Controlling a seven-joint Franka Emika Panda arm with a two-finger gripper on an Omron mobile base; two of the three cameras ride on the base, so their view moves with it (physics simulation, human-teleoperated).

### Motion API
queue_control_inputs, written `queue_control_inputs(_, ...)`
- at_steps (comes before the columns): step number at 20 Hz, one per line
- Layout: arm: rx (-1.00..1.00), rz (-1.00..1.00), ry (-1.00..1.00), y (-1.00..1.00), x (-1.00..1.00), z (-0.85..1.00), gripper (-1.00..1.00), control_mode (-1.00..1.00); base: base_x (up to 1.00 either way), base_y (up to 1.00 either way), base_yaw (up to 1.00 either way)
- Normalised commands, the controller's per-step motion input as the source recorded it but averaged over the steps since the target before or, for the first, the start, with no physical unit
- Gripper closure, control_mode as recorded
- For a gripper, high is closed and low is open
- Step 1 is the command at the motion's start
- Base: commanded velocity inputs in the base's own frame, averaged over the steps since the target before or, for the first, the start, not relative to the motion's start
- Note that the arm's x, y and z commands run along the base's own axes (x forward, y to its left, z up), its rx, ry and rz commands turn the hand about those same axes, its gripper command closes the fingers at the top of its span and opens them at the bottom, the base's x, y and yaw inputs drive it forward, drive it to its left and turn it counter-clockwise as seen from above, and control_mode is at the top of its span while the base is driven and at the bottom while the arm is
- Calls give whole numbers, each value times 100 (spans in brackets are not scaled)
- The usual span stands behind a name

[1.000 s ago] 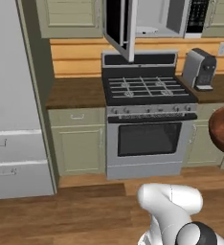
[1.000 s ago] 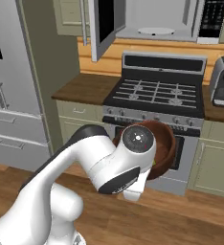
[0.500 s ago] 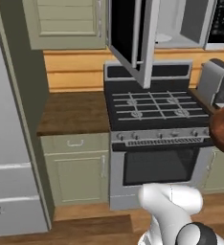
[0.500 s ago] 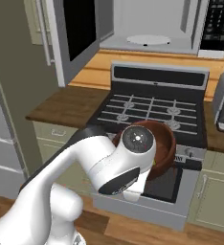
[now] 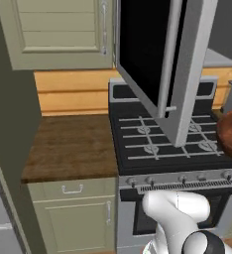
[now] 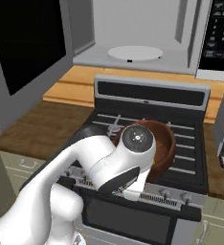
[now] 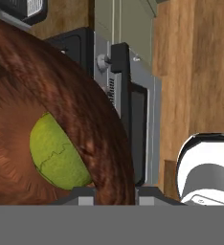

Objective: Pick the lime from the sink and place it in the bowl. Then pick the bowl and place it in the microwave. Then close the microwave door and press the start button.

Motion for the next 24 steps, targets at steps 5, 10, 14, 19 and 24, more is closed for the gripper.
queue_control_inputs(5, 0, 0, 0, 0, 0, 0, 100, 100, 49, -56, -6)
queue_control_inputs(10, 0, 0, 0, 0, 0, 0, 100, 100, 56, -37, -4)
queue_control_inputs(14, 0, 0, 0, 0, 0, 0, 100, 100, 61, -3, 0)
queue_control_inputs(19, 0, 0, 0, 0, 0, 0, 100, 100, 3, 0, 0)
queue_control_inputs(24, 0, 0, 0, 0, 0, 0, 100, 100, 0, 0, -2)
